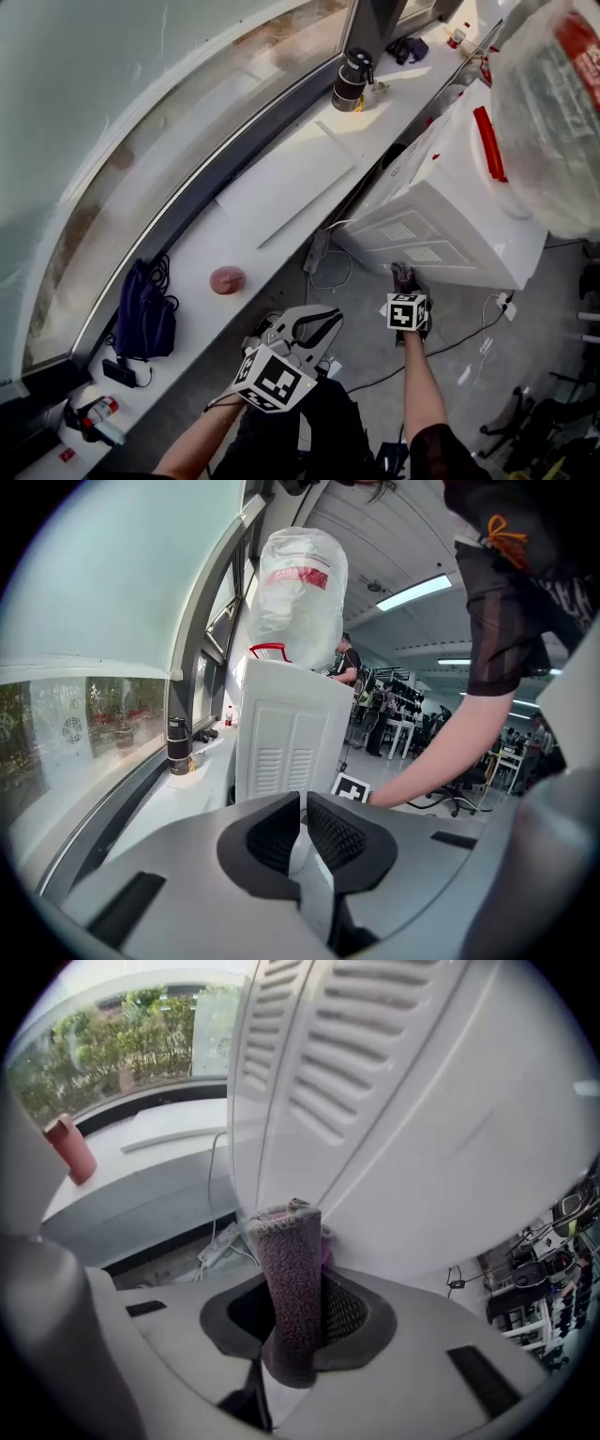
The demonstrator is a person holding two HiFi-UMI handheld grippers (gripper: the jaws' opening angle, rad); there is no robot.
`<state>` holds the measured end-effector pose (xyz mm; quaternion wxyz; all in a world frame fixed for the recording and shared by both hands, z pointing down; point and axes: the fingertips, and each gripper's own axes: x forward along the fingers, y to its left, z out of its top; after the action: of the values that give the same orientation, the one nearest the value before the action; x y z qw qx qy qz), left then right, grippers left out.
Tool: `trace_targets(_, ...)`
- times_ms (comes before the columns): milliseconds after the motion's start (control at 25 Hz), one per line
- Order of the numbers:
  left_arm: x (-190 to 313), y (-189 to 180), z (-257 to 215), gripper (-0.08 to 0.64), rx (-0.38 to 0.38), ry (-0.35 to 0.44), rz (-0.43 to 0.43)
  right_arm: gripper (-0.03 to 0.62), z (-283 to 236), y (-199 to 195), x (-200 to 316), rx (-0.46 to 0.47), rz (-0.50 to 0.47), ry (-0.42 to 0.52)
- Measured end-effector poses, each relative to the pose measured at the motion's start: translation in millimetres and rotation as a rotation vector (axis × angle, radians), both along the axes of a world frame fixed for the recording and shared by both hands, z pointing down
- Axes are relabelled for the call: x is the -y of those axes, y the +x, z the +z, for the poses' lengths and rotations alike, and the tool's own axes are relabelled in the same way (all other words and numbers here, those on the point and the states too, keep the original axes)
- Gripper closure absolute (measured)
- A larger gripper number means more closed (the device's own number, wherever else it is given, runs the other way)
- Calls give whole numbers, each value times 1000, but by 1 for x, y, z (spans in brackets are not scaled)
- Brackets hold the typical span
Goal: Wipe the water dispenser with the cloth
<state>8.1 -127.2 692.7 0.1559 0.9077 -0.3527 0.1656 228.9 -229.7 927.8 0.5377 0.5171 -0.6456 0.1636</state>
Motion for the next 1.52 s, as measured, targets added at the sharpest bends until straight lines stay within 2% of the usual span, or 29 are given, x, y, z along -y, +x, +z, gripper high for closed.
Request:
trace_targets(160,1,8,-34,529,-1,14,5,492,-65,-10,-17,107,-30,65)
trace_targets(480,-13,27,-106,529,19,32,20,491,-224,-25,-60,333,-17,164)
trace_targets(800,-43,57,-183,529,25,64,60,492,-361,-12,-104,446,-16,261)
trace_targets(1000,-65,66,-224,529,45,104,55,491,-415,-5,-141,496,-30,314)
trace_targets(1200,-99,76,-260,529,53,145,28,491,-446,6,-182,541,-30,363)
trace_targets(1520,-154,86,-291,529,20,124,-29,491,-472,11,-219,579,-45,422)
